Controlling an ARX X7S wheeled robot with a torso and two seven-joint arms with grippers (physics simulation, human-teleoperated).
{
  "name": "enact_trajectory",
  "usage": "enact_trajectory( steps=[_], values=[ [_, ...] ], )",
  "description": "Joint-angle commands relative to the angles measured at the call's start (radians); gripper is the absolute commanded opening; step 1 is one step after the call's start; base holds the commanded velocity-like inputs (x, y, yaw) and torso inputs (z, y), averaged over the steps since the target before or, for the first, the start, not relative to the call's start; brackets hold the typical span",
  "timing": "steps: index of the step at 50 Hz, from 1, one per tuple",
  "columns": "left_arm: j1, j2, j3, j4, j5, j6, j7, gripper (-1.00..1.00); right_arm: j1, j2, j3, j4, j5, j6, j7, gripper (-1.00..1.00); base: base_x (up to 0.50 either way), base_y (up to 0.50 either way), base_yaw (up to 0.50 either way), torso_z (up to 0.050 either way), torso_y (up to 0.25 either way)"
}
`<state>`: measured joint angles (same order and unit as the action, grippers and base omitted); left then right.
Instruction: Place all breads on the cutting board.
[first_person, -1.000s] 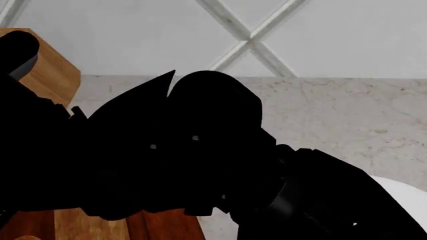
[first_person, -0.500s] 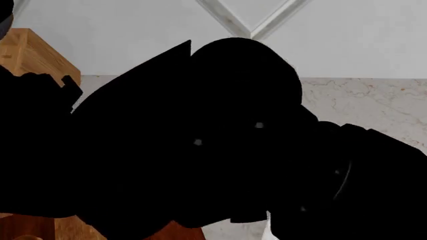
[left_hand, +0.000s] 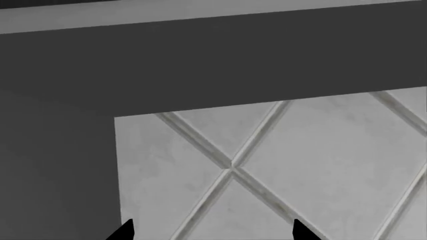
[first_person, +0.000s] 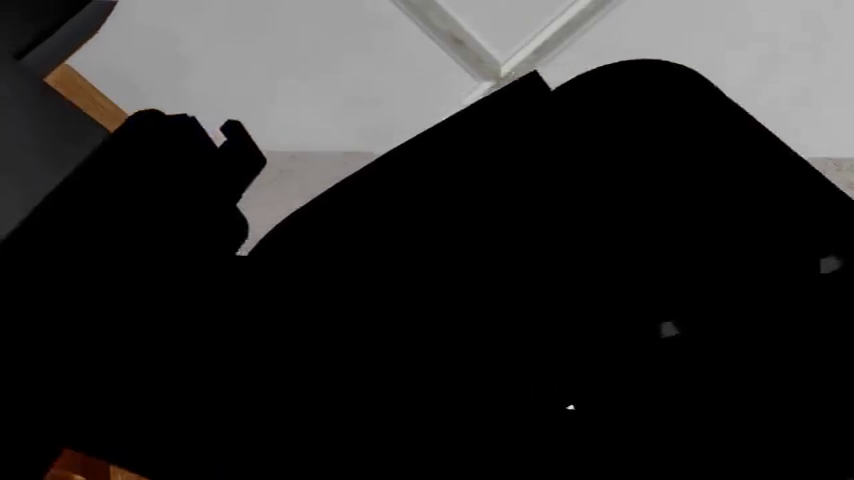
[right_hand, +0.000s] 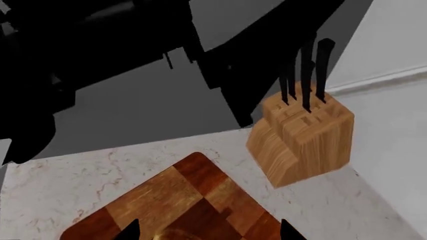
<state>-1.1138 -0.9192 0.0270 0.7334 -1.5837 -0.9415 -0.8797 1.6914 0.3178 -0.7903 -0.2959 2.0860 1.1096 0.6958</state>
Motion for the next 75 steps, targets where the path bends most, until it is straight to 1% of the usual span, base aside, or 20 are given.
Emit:
enact_trajectory(
  steps=[1, 10, 20, 28, 29, 30, 33, 43, 51, 58, 67, 75],
  values=[
    [0.010, 0.022, -0.022, 0.009, 0.022, -0.007, 0.029, 1.00, 0.039, 0.073, 0.036, -0.063, 0.094, -0.012, 0.080, 1.00, 0.00, 0.00, 0.00, 0.000, 0.000],
    [0.011, 0.022, -0.021, 0.009, 0.023, -0.004, 0.030, 1.00, 0.063, 0.168, 0.060, -0.090, 0.137, -0.028, 0.133, 1.00, 0.00, 0.00, 0.00, 0.000, 0.000],
    [0.011, 0.028, -0.014, 0.011, 0.026, -0.001, 0.030, 1.00, 0.099, 0.313, 0.088, -0.072, 0.145, -0.003, 0.173, 1.00, 0.00, 0.00, 0.00, 0.000, 0.000],
    [-0.009, 0.030, -0.002, 0.007, 0.018, -0.005, 0.024, 1.00, 0.103, 0.415, 0.110, -0.027, 0.094, 0.034, 0.167, 1.00, 0.00, 0.00, 0.00, 0.000, 0.000],
    [-0.008, 0.031, -0.002, 0.006, 0.019, -0.004, 0.026, 1.00, 0.102, 0.429, 0.101, -0.025, 0.067, 0.062, 0.165, 1.00, 0.00, 0.00, 0.00, 0.000, 0.000],
    [-0.008, 0.031, -0.001, 0.005, 0.020, -0.004, 0.027, 1.00, 0.091, 0.440, 0.106, -0.016, 0.072, 0.049, 0.166, 1.00, 0.00, 0.00, 0.00, 0.000, 0.000],
    [-0.007, 0.034, 0.000, 0.001, 0.027, -0.002, 0.034, 1.00, 0.088, 0.486, 0.105, 0.013, 0.025, 0.080, 0.158, 1.00, 0.00, 0.00, 0.00, 0.000, 0.000],
    [-0.013, 0.046, 0.016, 0.001, 0.031, -0.002, 0.030, 1.00, 0.096, 0.612, 0.113, 0.105, -0.037, 0.117, 0.156, 1.00, 0.00, 0.00, 0.00, 0.000, 0.000],
    [-0.004, 0.046, 0.014, 0.002, 0.038, 0.004, 0.038, 1.00, 0.124, 0.682, 0.114, 0.180, -0.093, 0.158, 0.138, 1.00, 0.00, 0.00, 0.00, 0.000, 0.000],
    [0.014, 0.043, 0.005, 0.001, 0.049, 0.013, 0.051, 1.00, 0.157, 0.717, 0.105, 0.234, -0.129, 0.194, 0.135, 1.00, 0.00, 0.00, 0.00, 0.000, 0.000],
    [0.033, 0.042, -0.001, 0.002, 0.057, 0.023, 0.058, 1.00, 0.129, 0.787, 0.099, 0.282, -0.208, 0.195, 0.113, 1.00, 0.00, 0.00, 0.00, 0.000, 0.000],
    [0.037, 0.052, 0.007, -0.003, 0.071, 0.026, 0.070, 1.00, 0.101, 0.884, 0.104, 0.299, -0.256, 0.195, 0.092, 1.00, 0.00, 0.00, 0.00, 0.000, 0.000]
  ],
)
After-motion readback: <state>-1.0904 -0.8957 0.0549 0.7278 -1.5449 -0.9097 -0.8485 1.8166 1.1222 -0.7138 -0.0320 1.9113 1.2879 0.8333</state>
